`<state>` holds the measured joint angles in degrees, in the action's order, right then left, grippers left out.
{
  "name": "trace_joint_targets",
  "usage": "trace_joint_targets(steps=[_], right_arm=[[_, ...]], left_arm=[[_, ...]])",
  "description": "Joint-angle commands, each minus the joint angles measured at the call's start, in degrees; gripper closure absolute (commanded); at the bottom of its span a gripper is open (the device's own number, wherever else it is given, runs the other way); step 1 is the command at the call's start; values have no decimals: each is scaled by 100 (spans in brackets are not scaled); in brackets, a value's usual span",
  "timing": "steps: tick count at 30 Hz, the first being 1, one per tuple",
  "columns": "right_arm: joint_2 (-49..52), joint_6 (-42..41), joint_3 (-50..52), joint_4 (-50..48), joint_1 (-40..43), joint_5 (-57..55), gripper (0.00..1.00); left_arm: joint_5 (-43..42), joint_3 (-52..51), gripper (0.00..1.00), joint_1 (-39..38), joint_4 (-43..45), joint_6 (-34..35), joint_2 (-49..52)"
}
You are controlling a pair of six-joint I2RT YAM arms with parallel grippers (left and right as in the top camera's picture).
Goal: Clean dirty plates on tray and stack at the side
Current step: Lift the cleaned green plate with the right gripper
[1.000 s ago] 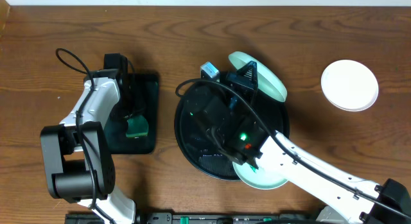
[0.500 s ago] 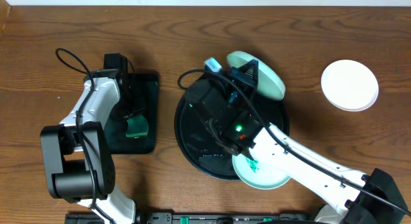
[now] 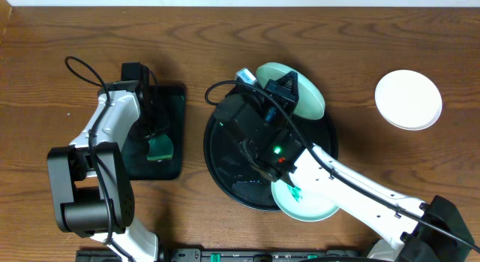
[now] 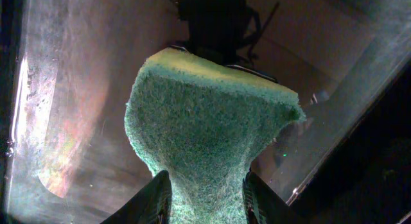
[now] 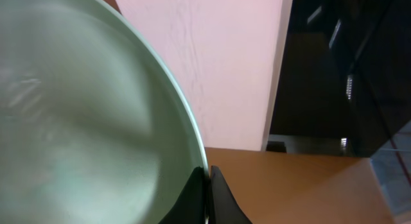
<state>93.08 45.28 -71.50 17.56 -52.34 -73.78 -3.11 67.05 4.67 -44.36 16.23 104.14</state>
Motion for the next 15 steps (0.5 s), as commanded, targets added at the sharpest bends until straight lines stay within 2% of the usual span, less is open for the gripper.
trace_joint_targets(steps=[1, 3, 5, 11, 15], right_arm=[[13, -192, -17, -24, -20, -483, 99], [0, -339, -17, 9, -157, -321, 99], [2, -811, -17, 387, -103, 492, 99], [4, -3534, -17, 1847, 649, 2629, 99], [-9, -4651, -59, 2135, 1097, 3556, 99]], left_arm=[[-39, 101, 62, -2, -57, -55, -42], [-39, 101, 62, -2, -9, -55, -42], [-42, 101, 62, -2, 24, -55, -42], [-63, 101, 62, -2, -55, -55, -42], [-68, 101, 62, -2, -35, -55, -42]])
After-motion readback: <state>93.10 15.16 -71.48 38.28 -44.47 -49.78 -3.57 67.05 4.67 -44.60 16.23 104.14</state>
